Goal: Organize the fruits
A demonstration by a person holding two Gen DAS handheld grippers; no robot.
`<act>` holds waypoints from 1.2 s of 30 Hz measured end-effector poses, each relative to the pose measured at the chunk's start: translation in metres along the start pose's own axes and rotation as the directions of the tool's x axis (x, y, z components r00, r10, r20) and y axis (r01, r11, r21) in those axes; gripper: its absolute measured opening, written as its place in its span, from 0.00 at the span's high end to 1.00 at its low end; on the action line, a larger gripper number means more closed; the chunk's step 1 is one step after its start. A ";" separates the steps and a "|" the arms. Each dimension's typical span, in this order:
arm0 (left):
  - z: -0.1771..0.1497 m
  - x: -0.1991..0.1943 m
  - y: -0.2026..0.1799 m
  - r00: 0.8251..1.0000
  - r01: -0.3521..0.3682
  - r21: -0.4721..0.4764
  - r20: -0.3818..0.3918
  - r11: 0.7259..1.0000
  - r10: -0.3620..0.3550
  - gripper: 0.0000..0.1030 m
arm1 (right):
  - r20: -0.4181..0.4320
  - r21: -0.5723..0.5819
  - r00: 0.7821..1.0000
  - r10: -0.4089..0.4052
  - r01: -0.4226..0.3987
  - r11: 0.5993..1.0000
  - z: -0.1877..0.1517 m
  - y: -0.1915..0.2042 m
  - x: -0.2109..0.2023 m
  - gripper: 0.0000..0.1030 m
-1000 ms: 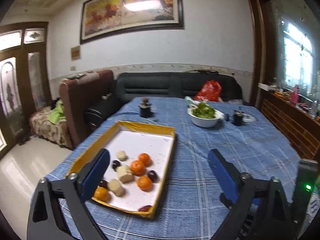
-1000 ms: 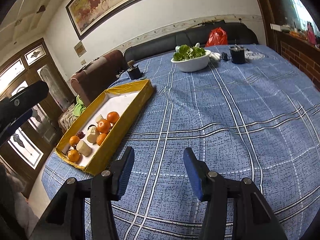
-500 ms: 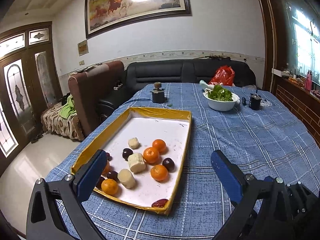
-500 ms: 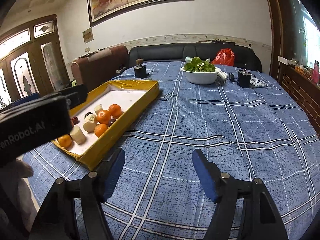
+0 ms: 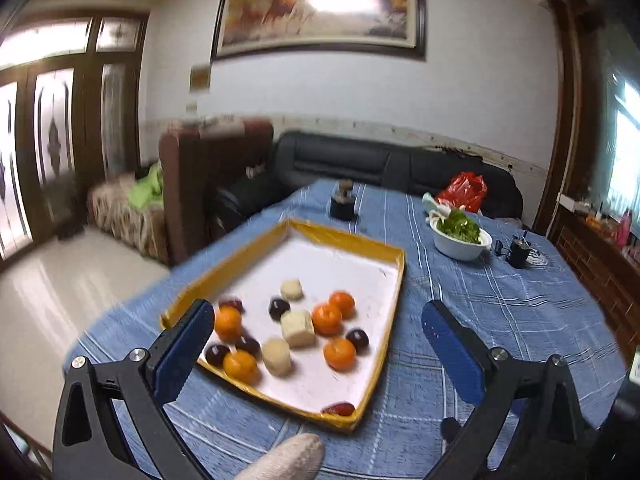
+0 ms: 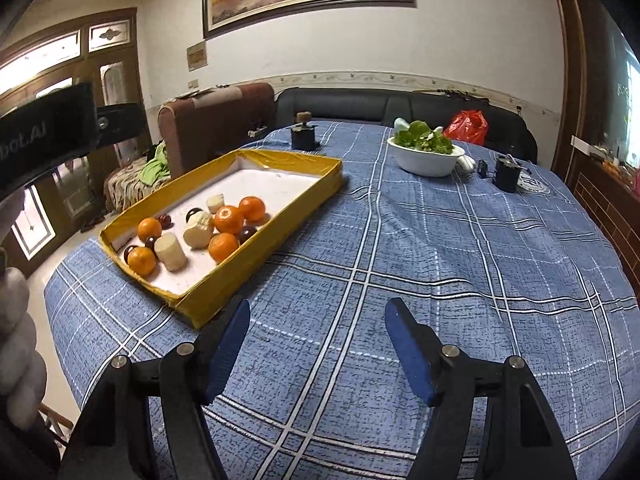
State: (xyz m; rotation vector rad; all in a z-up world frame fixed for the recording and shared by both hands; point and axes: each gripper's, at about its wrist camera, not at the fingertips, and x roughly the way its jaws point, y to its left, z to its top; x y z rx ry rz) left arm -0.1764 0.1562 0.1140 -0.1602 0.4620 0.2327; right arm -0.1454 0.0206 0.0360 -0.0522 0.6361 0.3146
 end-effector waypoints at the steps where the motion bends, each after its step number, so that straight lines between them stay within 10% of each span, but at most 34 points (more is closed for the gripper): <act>1: -0.001 0.003 0.000 1.000 -0.007 -0.001 -0.008 1.000 0.007 0.00 | -0.004 -0.001 1.000 0.003 -0.003 1.000 -0.001 0.001 0.000 0.27; 36: -0.008 0.028 0.004 0.988 -0.004 0.016 -0.154 1.000 0.006 0.00 | -0.043 -0.010 0.998 0.041 -0.041 0.999 -0.005 0.009 0.009 0.24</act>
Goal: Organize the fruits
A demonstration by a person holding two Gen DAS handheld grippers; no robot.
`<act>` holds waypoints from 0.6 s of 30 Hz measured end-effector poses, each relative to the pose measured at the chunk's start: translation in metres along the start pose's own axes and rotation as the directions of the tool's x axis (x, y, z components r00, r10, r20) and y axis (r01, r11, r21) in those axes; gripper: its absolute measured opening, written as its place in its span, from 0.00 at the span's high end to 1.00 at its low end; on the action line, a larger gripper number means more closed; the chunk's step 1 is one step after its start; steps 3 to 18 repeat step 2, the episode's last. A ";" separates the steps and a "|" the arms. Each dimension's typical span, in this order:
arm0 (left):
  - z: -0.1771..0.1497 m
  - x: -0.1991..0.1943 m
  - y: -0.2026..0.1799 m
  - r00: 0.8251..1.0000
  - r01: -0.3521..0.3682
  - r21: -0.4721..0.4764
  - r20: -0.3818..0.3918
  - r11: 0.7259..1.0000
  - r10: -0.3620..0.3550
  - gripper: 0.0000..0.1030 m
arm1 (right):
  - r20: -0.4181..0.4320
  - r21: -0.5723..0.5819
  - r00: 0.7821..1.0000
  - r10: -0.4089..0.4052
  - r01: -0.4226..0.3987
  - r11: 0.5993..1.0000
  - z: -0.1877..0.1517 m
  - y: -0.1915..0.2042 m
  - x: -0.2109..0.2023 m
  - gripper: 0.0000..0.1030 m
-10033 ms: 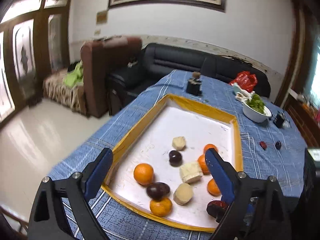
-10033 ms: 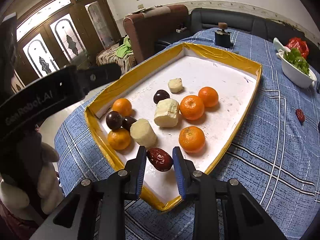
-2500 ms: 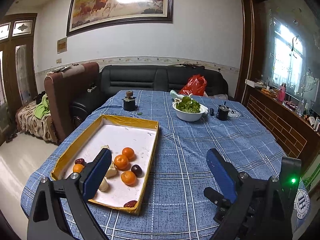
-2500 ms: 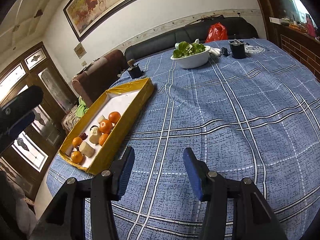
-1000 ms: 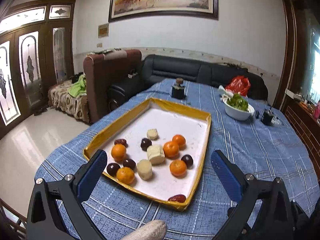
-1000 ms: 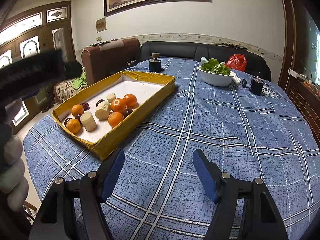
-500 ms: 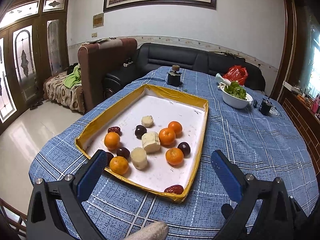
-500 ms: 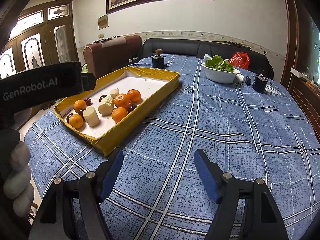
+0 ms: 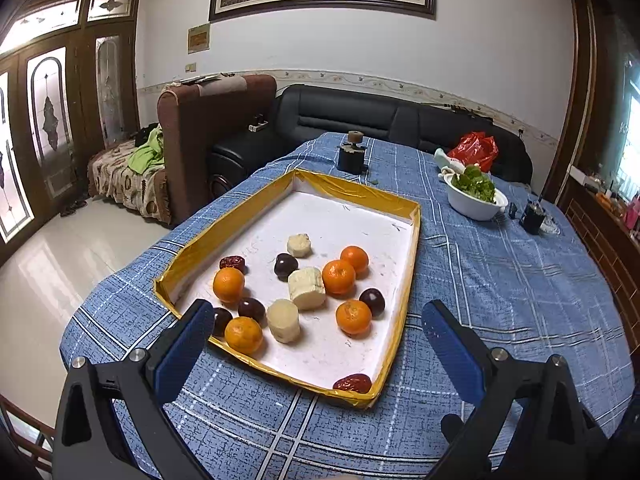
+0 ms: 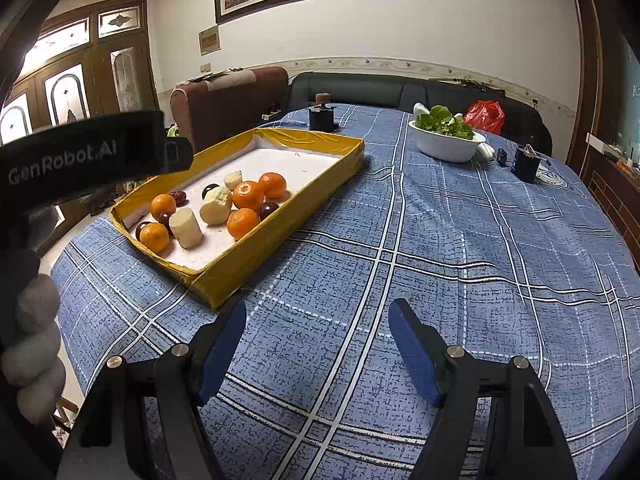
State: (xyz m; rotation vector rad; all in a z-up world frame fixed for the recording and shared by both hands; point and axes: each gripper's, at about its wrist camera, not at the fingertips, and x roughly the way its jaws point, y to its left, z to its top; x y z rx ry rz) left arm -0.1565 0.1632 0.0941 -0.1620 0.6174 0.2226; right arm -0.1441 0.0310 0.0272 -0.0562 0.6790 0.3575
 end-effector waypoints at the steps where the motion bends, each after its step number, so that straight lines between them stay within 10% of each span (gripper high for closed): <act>1: 0.003 -0.002 0.000 1.000 0.009 0.003 -0.005 1.000 -0.009 0.00 | 0.003 0.009 1.000 0.005 -0.005 1.000 0.001 -0.003 -0.002 0.24; 18: 0.005 -0.003 -0.002 1.000 0.014 0.007 -0.009 1.000 -0.014 0.00 | 0.008 0.023 1.000 0.008 -0.009 1.000 0.003 -0.007 -0.004 0.24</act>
